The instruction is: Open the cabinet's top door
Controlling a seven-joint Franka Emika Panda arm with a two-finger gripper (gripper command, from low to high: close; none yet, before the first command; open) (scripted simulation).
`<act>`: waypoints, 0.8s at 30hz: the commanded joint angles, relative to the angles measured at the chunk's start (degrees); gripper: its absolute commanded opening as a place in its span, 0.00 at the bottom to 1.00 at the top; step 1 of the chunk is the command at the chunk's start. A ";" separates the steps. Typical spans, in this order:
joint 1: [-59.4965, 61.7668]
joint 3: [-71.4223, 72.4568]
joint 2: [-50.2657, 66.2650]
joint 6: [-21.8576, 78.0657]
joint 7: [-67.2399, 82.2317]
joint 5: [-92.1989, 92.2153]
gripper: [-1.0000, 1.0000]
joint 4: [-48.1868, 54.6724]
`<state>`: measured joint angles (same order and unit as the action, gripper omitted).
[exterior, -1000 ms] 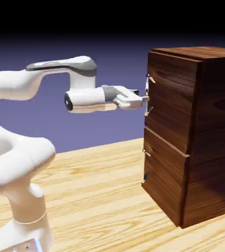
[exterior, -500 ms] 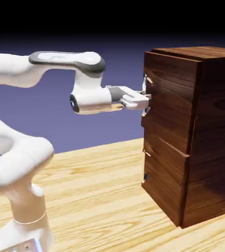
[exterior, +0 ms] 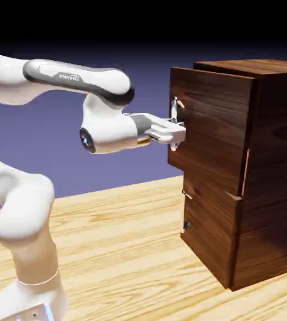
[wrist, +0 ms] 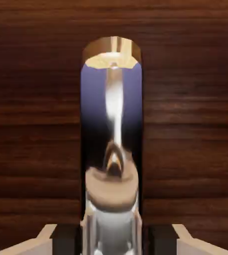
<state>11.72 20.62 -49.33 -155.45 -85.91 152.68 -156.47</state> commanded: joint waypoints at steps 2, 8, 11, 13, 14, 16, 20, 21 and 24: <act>-2.76 -3.44 -1.43 0.97 -2.36 -4.95 0.00 -1.80; -9.07 -12.98 -6.08 3.71 -9.38 -19.90 0.00 -6.42; -11.15 -17.34 -8.45 5.23 -12.92 -27.38 0.00 -8.33; -12.13 -20.10 -10.00 6.39 -15.30 -32.36 0.00 -9.48; -12.49 -21.45 -10.76 7.04 -16.49 -34.85 0.00 -10.01; -12.95 -24.09 -12.21 8.52 -18.87 -39.84 0.00 -10.99; -12.84 -29.34 -14.74 12.39 -23.45 -49.81 0.00 -12.55; -12.62 -30.68 -15.26 13.58 -24.52 -52.30 0.00 -12.84; -11.58 -34.94 -16.43 17.77 -27.43 -59.77 0.00 -13.38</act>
<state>0.14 -14.32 -65.75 -137.75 -113.30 92.97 -169.84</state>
